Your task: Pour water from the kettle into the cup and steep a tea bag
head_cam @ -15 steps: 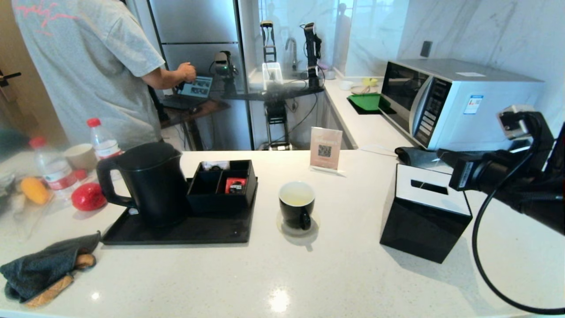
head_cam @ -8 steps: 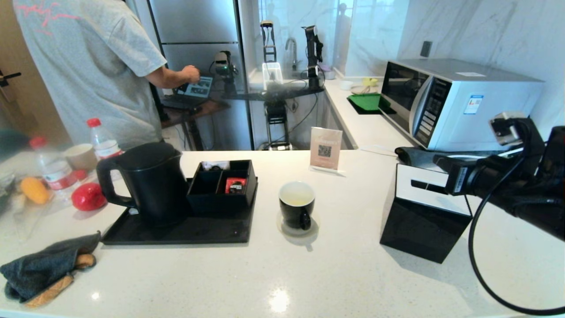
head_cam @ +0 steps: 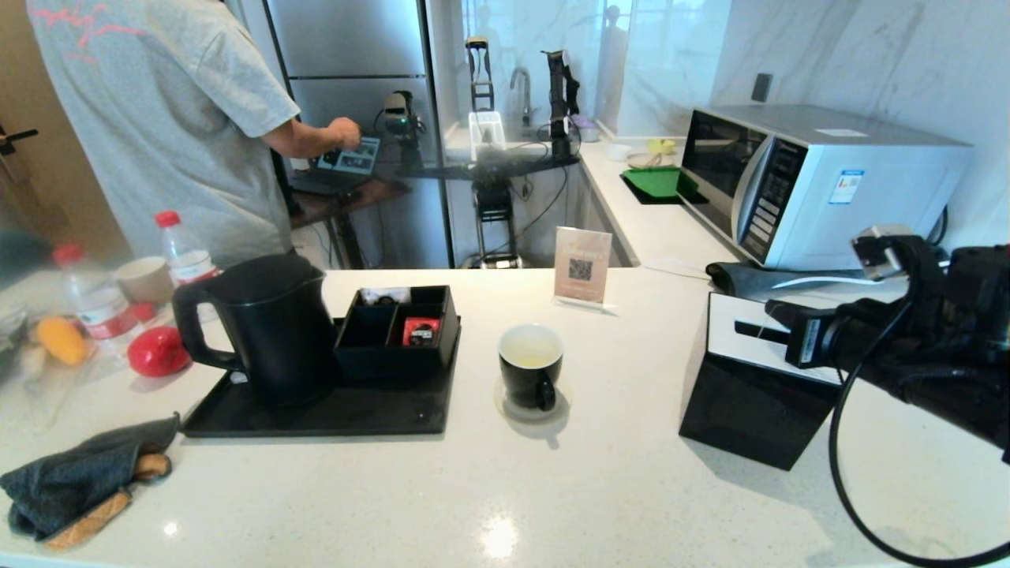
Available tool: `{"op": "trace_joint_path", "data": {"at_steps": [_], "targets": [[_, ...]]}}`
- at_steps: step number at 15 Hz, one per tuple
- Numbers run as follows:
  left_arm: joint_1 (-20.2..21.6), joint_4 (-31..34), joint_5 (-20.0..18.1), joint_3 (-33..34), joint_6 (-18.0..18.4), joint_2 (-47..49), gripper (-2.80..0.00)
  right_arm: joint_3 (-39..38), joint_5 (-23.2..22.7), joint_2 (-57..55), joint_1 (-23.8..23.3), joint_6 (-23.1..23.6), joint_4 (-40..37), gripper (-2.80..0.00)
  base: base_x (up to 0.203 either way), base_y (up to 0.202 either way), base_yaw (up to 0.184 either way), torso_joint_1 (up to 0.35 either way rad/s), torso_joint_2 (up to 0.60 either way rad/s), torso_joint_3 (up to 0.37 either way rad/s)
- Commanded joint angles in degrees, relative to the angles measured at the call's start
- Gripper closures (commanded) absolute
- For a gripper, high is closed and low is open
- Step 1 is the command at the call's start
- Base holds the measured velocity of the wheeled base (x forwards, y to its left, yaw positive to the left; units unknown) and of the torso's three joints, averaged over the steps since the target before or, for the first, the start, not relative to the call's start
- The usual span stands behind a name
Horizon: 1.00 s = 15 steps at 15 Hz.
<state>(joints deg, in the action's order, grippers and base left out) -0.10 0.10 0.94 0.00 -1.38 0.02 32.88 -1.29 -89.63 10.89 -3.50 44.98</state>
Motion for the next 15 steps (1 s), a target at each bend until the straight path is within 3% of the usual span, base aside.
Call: {"op": "trace_joint_path", "data": {"at_steps": [1, 8, 9, 15], "targets": [[0.0, 0.0, 0.0, 0.0, 0.0, 0.0, 0.0, 0.1, 0.0, -0.5, 0.0, 0.0, 0.3, 0.0, 0.0, 0.0, 0.0, 0.0, 0.0, 0.0], [0.0, 0.0, 0.0, 0.0, 0.0, 0.0, 0.0, 0.0, 0.0, -0.4, 0.0, 0.3, 0.3, 0.0, 0.0, 0.0, 0.0, 0.0, 0.0, 0.0], [0.0, 0.0, 0.0, 0.0, 0.0, 0.0, 0.0, 0.0, 0.0, -0.3, 0.0, 0.5, 0.2, -2.8, 0.0, 0.0, 0.0, 0.0, 0.0, 0.0], [0.0, 0.0, -0.1, 0.0, 0.0, 0.0, 0.0, 0.0, 0.1, 0.2, 0.0, 0.7, 0.2, -2.8, 0.0, 0.0, 0.0, 0.0, 0.0, 0.0]]}}
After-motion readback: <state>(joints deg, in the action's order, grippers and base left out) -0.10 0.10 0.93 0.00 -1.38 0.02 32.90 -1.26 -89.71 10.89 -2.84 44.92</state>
